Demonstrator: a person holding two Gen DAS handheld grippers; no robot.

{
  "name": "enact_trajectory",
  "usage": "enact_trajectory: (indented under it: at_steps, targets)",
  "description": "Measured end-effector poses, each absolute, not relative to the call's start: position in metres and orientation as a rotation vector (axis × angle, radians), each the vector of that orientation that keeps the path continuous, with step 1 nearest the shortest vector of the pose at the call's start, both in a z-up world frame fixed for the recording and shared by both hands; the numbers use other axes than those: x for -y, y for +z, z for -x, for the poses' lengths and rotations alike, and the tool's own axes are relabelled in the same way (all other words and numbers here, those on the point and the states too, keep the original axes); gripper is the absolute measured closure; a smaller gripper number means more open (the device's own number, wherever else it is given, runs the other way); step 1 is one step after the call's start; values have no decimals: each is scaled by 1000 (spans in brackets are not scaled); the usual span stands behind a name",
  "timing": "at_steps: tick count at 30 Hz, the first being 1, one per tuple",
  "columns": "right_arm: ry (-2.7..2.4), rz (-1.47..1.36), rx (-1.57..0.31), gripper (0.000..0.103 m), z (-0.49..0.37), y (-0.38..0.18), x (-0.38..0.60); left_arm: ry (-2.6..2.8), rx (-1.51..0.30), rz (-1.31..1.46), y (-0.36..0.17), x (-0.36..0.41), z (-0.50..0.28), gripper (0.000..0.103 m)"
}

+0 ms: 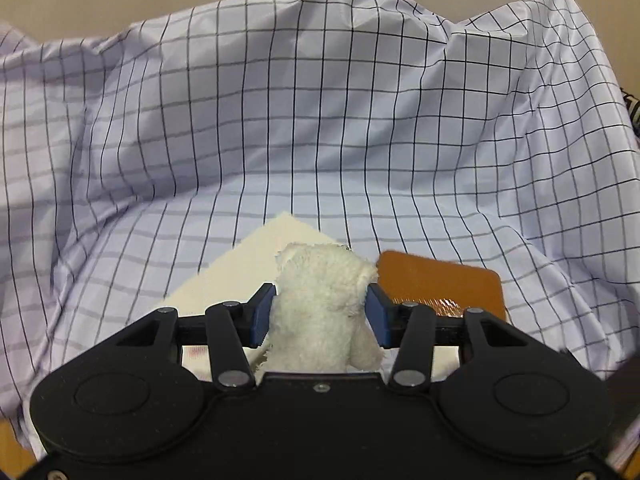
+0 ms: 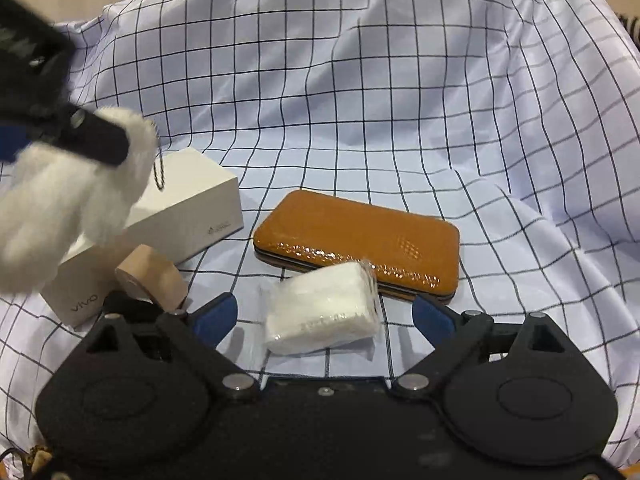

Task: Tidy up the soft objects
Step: 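Grasp the wrapped white towel pack with the right tool while the left tool holds the bear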

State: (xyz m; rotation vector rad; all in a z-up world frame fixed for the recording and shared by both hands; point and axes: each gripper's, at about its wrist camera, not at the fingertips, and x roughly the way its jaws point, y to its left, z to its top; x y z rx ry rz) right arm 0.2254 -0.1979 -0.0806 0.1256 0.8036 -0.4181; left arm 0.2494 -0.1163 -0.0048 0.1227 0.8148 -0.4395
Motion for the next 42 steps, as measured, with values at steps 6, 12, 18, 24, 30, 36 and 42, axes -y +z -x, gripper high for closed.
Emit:
enact_trajectory:
  at_steps: [6, 12, 18, 24, 30, 36, 42]
  targets:
    - [-430, -50, -840, 21, -237, -84, 193, -442, -829, -80, -5, 95, -226, 55]
    - [-414, -45, -890, 37, -244, -91, 194, -438, -861, -23, -11, 73, -206, 55]
    - [-395, -76, -872, 47, -237, -77, 196, -429, -881, 20, -15, 56, -188, 55]
    - [-441, -147, -925, 46, -233, -77, 210, -430, -895, 47, -19, 47, -177, 55]
    - [-530, -263, -906, 22, -215, -67, 230, -442, -904, 58, -22, 46, -178, 55]
    - [-513, -183, -866, 1, -212, -66, 213, -455, -920, 80, -28, 48, -183, 55]
    - [-510, -89, -942, 3, -232, -83, 208, -461, -945, 89, -34, 49, -186, 55]
